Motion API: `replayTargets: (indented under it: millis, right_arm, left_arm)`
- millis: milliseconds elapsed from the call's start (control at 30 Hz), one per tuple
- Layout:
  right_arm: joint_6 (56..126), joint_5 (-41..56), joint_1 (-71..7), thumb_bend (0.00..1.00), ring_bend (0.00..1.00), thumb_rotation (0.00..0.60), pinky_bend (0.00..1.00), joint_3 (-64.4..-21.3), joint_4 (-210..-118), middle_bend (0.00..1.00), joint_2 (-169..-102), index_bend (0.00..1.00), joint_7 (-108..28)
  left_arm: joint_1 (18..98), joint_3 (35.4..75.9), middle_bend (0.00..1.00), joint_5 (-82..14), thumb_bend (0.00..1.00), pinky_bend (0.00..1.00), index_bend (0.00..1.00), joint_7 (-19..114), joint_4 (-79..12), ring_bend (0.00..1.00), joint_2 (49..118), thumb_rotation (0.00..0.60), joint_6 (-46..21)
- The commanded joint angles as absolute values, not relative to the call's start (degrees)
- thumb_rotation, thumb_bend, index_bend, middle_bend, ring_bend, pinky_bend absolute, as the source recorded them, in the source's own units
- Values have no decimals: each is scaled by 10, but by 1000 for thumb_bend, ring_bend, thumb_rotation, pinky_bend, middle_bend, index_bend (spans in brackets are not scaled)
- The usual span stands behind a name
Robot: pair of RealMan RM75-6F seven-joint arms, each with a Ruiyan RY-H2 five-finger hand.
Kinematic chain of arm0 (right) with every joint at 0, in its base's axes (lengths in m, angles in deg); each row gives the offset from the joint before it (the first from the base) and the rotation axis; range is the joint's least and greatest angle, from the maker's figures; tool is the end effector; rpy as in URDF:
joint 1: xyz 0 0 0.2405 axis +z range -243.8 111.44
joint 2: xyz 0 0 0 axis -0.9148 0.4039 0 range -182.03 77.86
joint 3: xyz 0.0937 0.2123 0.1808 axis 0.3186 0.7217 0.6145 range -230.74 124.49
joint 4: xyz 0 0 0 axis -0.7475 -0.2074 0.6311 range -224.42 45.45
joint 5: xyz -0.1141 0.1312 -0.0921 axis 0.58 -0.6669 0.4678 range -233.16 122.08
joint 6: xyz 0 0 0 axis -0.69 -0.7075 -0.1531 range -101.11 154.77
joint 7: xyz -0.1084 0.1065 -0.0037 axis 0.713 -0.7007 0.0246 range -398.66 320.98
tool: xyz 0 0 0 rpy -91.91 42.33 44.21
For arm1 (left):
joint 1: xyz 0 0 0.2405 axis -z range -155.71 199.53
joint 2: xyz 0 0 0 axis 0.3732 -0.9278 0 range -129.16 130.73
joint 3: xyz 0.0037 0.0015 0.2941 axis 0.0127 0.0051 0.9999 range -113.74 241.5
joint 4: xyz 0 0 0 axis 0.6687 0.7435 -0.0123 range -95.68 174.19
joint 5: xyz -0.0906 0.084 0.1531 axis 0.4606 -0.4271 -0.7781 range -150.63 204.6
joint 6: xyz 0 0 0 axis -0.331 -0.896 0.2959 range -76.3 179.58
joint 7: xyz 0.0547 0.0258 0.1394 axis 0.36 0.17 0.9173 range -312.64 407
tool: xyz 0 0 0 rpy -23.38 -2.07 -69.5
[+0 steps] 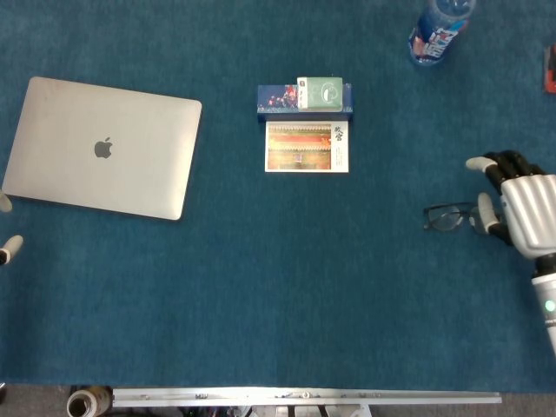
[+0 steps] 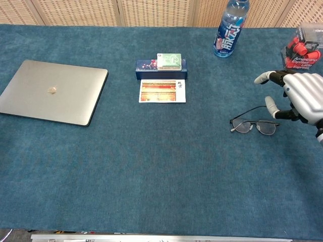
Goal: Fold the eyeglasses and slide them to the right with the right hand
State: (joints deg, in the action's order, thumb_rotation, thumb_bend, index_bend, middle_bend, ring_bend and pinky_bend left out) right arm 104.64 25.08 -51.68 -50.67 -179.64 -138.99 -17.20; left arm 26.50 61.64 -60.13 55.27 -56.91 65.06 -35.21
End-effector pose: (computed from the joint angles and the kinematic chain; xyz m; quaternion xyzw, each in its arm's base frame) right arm -0.2798 -0.2338 0.0355 0.6561 -0.3874 0.3740 0.5288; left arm -0.3244 0.1860 0.1830 -0.6102 -0.3572 -0.3762 0.5988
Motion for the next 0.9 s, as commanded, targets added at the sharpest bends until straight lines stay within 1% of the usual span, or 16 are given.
replayTargets:
  millis: [33,900]
  right_arm:
    - [1047,248,-520,498,239,600,450,-506,-1794,322,-1389,311,-172]
    - [1037,214,-542,498,238,600,450,-507,-1757,321,-1391,311,-163]
  left_arm:
    - [265,616,477,-601,0,538,505,552,-569,353,651,600,-352]
    - [264,619,477,-599,0,538,505,555,-567,353,653,600,-351]
